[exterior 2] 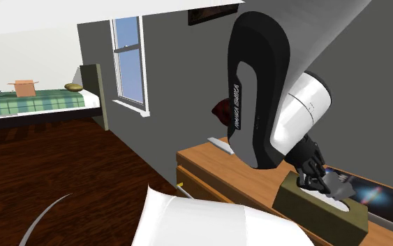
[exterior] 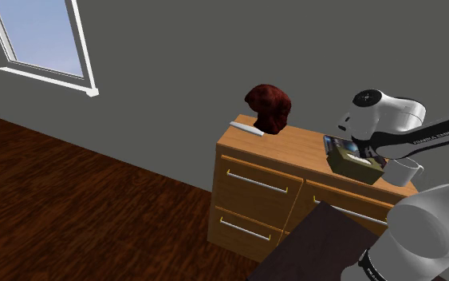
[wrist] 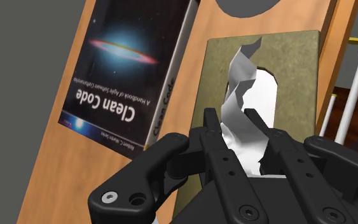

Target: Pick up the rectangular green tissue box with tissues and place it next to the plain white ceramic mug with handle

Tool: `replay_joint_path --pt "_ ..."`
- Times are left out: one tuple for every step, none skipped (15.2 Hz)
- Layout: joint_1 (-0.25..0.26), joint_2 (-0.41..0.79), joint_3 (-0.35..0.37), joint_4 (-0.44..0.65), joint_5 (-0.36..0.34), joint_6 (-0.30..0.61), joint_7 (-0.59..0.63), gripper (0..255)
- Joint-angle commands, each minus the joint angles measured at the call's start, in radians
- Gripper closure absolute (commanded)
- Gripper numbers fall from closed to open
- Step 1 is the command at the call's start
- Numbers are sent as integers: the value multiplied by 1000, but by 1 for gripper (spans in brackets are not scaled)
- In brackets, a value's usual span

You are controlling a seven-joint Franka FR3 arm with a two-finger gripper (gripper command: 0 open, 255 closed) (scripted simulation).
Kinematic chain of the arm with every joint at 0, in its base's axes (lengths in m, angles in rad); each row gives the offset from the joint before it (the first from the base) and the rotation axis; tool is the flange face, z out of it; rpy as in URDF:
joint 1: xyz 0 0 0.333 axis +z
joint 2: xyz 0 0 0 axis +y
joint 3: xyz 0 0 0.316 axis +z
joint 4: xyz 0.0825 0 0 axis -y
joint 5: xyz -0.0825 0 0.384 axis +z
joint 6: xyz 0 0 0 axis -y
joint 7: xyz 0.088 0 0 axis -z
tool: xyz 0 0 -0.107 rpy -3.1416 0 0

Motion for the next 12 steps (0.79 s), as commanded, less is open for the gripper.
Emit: replay_joint_path --pt "-4 4 -4 -6 -2 -1 2 255" --pt "-4 6 -5 -7 -5 1 4 0" --pt "-5 5 -5 -7 -5 1 3 0" --pt "-4 4 -5 -6 -3 0 3 0" --pt "-4 6 -5 -5 -3 1 2 0" --pt "-5 6 -6 -5 -4 1 2 0" --pt "-4 4 -4 -6 -2 -1 2 0" --pt "2 -43 23 -18 38 -42 -24 0" --pt "10 -88 50 -28 77 -82 -48 0" --pt "17 -130 78 -35 117 -122 -70 0" --pt "25 -161 99 -39 148 -154 -86 0" --pt "25 -161 99 -39 148 -154 -86 0"
